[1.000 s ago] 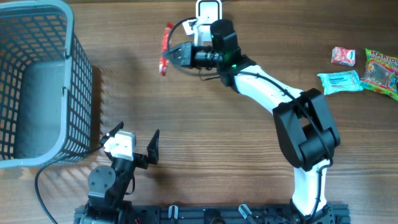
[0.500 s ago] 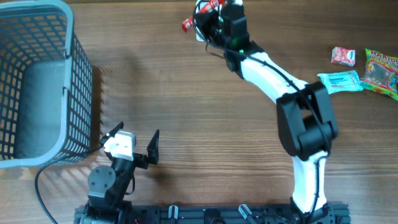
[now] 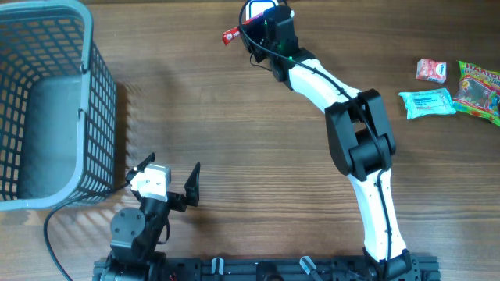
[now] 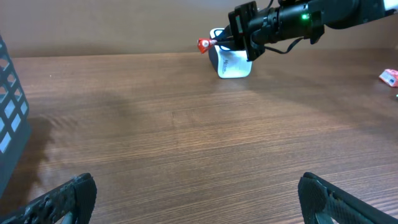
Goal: Scan the item barcode
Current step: 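Carry the Nescafé stick to the right edge and release it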
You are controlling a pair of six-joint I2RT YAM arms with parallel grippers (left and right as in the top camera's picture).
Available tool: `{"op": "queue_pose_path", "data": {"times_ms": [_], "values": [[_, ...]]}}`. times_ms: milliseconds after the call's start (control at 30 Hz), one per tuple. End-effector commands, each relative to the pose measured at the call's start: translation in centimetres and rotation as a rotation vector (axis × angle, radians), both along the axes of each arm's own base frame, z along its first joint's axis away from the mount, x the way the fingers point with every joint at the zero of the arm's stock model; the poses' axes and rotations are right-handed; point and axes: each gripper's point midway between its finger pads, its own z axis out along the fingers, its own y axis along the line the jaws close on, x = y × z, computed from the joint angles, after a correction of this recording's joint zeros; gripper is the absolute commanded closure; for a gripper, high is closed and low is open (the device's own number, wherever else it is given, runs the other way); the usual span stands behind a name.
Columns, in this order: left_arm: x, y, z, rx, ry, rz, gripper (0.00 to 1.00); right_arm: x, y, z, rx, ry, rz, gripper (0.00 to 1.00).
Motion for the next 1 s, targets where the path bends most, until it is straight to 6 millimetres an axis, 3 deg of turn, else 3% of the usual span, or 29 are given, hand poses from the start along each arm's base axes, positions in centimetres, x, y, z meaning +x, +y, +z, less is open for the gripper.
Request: {"op": "queue_pose_path", "data": {"times_ms": [0, 100, 200, 300, 400, 500, 600, 633, 800, 833, 900, 967], "values": [[0.1, 0.3, -0.3, -0.009, 0.007, 0.017, 0.0, -0.6, 1.8, -0.3, 0.035, 0.001, 0.094, 0.95], [0.1, 0.3, -0.3, -0.009, 0.007, 0.017, 0.0, -1.5, 3.2, 0.8, 0.051, -0.033, 0.21, 0.95], [0.1, 0.3, -0.3, -0.009, 0.007, 0.017, 0.0, -2.6, 3.1, -0.1, 0.025, 0.028, 0.242, 0.95], [0.1, 0.3, -0.3, -0.009, 0.007, 0.017, 0.0, -3.4, 0.8, 0.3, -0.079, 0.064, 0.254, 0.95], [0.1, 0.3, -0.3, -0.009, 0.007, 0.017, 0.0, -3.6, -2.7, 3.4, -0.167, 0.047, 0.257, 0.96], [0.1, 0.3, -0.3, -0.009, 0.007, 0.017, 0.0, -5.0, -8.6, 6.5, -0.248, 0.115, 0.211, 0.95], [0.1, 0.3, -0.3, -0.009, 0.007, 0.017, 0.0, -8.1, -17.8, 7.3, -0.399, 0.3, 0.051, 0.95], [0.1, 0.3, -0.3, -0.009, 0.007, 0.017, 0.0, -9.8, -21.8, 7.1, -0.451, 0.399, -0.026, 0.96], [0.1, 0.3, -0.3, -0.009, 0.007, 0.017, 0.0, -14.7, -33.7, 5.4, -0.475, 0.676, -0.231, 0.96], [0.1, 0.3, -0.3, -0.009, 0.007, 0.017, 0.0, -16.3, -37.4, 4.3, -0.49, 0.753, -0.316, 0.95], [0.1, 0.3, -0.3, -0.009, 0.007, 0.017, 0.0, -19.3, -42.0, 2.1, -0.501, 0.871, -0.41, 0.96], [0.1, 0.3, -0.3, -0.009, 0.007, 0.017, 0.0, -21.7, -45.0, 0.5, -0.49, 0.953, -0.472, 0.96]]}}
